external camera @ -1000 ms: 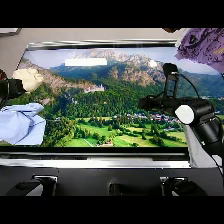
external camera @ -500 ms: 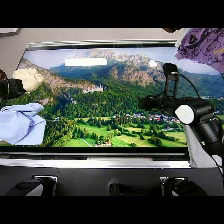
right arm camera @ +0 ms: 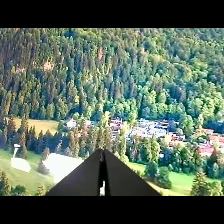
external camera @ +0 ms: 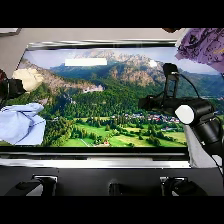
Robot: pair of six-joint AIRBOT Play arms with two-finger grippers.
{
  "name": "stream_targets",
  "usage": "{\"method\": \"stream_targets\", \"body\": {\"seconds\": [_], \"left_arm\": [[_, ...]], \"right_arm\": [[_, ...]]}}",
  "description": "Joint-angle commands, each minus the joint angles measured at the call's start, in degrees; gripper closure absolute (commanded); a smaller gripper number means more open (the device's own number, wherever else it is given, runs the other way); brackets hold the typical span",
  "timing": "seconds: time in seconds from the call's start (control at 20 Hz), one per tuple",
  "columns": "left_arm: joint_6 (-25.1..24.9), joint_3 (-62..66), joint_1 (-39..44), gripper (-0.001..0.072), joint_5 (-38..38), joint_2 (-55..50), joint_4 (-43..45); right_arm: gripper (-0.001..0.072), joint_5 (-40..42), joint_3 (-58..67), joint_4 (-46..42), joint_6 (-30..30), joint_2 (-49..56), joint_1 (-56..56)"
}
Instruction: Fold the clothes and pants, and hang the long-sleeved shirts on hangers.
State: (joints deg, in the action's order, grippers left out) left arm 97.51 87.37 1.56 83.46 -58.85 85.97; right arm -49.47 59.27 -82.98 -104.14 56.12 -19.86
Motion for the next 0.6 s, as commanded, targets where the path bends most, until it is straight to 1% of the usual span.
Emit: {"method": "stream_targets", "body": {"seconds": [0.0,0.4,0.45,0.5,0.55], "left_arm": [[-0.02,0.00,-0.04,0.0687,-0.02,0.04,0.00],[-0.02,0.00,-0.04,0.0684,0.07,0.04,0.00],[-0.02,0.00,-0.07,0.0598,0.15,0.04,0.04],[0.55,0.00,-0.07,0.0351,0.59,0.11,0.04],[2.51,-0.02,-0.07,-0.0013,0.44,-0.07,0.52]], "right_arm": [[0.0678,0.00,0.00,0.02,0.00,-0.04,-0.07],[0.0678,0.00,0.00,0.00,0.00,-0.04,-0.04],[0.0678,0.00,0.00,0.00,0.00,-0.04,-0.04],[0.0678,0.00,0.00,0.02,0.00,-0.04,-0.07],[0.0678,0.00,0.00,0.00,-0.02,-0.04,-0.07]]}}
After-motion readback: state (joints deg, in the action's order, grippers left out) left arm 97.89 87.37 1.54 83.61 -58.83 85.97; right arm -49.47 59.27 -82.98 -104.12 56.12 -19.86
